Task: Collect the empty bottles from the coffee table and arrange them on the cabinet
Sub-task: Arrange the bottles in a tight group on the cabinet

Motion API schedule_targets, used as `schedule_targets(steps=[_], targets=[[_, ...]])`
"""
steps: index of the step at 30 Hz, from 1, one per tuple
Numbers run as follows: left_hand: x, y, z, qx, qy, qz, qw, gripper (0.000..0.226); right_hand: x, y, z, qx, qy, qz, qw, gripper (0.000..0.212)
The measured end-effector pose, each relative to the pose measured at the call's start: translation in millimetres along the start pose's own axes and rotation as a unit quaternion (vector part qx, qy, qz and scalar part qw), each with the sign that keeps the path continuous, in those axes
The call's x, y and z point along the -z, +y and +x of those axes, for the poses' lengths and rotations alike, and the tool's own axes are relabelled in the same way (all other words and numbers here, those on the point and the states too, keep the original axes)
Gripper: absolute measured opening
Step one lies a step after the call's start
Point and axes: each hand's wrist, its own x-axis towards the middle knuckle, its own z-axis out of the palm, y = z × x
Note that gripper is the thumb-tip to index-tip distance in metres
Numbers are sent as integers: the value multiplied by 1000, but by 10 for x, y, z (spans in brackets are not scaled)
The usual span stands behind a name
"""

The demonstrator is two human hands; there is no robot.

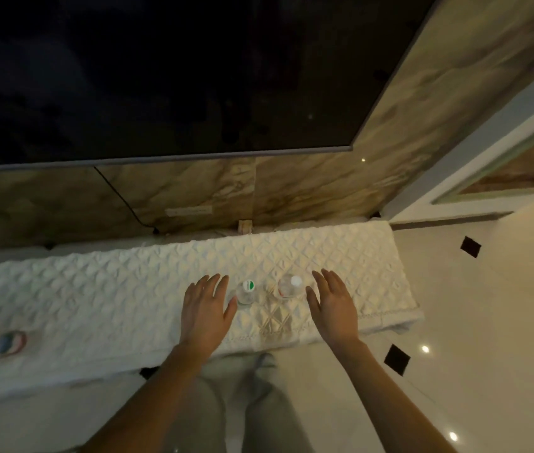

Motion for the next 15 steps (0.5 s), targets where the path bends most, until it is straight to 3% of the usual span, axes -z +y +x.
schedule_targets(steps=[7, 15], targets=[[-587, 89, 172, 54, -29, -50, 997, 56, -414, 421, 292, 30, -101, 31, 994, 53], [-1319, -119, 492, 85, -63, -161, 981, 74, -1099, 635, 583, -26, -186, 113, 976, 73]])
